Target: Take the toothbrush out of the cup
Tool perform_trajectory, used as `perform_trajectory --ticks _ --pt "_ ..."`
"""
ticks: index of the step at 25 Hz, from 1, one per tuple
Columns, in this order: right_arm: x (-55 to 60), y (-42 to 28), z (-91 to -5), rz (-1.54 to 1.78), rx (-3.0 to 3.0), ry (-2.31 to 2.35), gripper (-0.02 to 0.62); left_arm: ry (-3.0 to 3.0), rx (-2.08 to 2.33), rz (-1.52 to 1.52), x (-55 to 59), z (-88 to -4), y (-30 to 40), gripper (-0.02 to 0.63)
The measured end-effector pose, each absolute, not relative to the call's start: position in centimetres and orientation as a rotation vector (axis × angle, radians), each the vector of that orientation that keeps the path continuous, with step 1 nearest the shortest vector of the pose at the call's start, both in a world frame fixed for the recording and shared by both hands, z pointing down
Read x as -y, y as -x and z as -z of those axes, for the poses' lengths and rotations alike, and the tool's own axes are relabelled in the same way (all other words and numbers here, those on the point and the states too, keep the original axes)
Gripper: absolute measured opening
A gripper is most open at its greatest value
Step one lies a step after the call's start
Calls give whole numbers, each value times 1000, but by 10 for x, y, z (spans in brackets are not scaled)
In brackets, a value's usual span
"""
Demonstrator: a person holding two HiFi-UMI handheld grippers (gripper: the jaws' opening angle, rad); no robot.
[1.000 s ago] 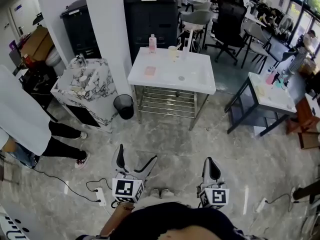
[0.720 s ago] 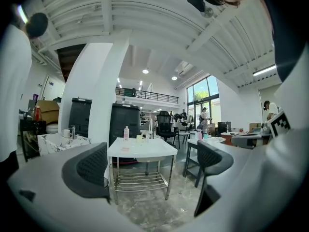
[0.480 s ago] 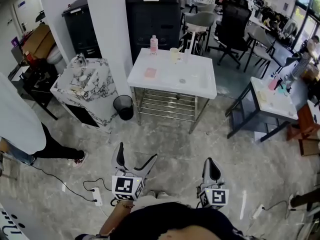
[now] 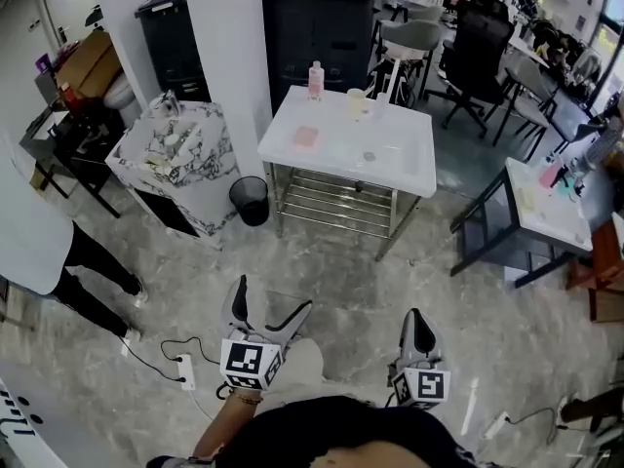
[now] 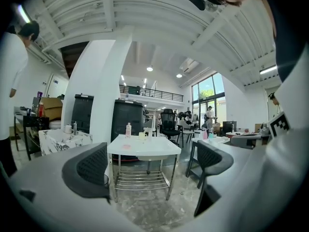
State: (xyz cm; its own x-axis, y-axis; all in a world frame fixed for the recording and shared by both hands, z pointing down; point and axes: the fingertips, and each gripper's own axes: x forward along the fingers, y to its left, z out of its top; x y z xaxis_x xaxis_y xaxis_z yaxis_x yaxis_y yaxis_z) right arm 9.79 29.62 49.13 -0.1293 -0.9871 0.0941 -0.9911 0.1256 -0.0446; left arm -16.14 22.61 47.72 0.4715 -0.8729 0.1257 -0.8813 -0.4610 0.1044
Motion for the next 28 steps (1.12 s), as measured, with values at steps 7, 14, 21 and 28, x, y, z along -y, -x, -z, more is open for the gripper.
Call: perform_trajectory --ticks 7,14,21,28 --pt "-270 -109 -496 -154 2316 -2056 2 -2600 1511 -67 -196 -472 142 552" --pt "-221 -113 -493 -133 2332 -2080 2 -2611 1481 -78 -143 -479 131 551" --pt "-141 -123 -489 -98 2291 -2125 3 -2634 1454 -61 -56 -474 128 551" --pt "-52 -139 -463 -49 2259 -2170 3 -2680 1413 -70 37 -454 111 551"
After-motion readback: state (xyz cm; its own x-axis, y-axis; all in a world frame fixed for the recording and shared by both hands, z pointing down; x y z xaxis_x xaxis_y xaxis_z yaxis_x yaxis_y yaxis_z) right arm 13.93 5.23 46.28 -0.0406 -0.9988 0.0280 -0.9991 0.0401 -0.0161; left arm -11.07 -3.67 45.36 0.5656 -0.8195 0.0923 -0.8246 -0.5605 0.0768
